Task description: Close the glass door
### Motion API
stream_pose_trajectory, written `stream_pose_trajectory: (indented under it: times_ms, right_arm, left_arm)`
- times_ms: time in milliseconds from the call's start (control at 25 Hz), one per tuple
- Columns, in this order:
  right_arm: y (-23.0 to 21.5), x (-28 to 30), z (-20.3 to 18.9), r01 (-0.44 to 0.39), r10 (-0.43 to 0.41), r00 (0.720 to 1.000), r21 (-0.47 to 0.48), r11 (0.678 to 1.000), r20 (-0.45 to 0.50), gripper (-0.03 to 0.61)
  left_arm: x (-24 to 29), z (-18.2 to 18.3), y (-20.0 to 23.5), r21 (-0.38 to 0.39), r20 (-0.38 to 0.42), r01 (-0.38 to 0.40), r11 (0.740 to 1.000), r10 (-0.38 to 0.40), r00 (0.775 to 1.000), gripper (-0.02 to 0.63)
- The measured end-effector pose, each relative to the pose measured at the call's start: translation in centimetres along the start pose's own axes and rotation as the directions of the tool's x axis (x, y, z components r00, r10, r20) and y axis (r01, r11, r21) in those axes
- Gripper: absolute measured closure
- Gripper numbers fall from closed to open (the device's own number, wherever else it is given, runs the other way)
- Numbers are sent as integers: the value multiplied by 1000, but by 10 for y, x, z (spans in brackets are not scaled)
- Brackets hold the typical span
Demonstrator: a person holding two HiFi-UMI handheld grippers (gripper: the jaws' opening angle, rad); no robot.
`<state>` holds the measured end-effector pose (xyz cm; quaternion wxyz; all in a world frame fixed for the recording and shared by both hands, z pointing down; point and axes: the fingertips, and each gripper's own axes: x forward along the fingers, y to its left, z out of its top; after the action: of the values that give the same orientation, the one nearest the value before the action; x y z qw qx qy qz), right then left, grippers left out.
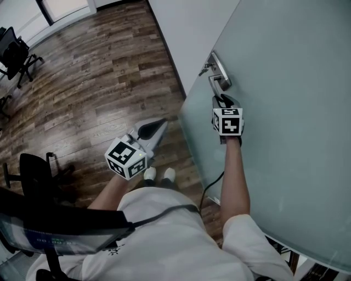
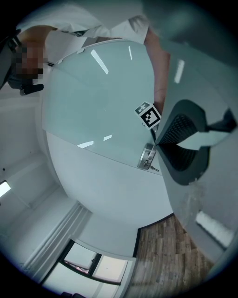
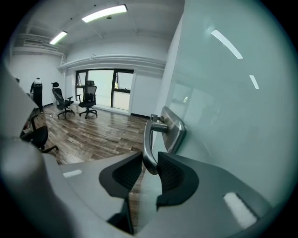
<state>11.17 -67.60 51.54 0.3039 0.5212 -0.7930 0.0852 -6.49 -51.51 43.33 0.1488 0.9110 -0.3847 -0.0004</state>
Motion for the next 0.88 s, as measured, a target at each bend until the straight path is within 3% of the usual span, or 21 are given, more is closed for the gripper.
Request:
stream_pose_trajectory:
  times_ms: [560,880]
  right_arm:
    - [10,2,2,-64,64,998,3,998,11,477]
    - [52,-9,5,-96,96,995,-28,995,22,472]
  left_arm:
    - [2,2,-3,-3,9,13,1000,-13,1000,614]
    - [-20,5,7,-8,32,26,1000,-26,999,614]
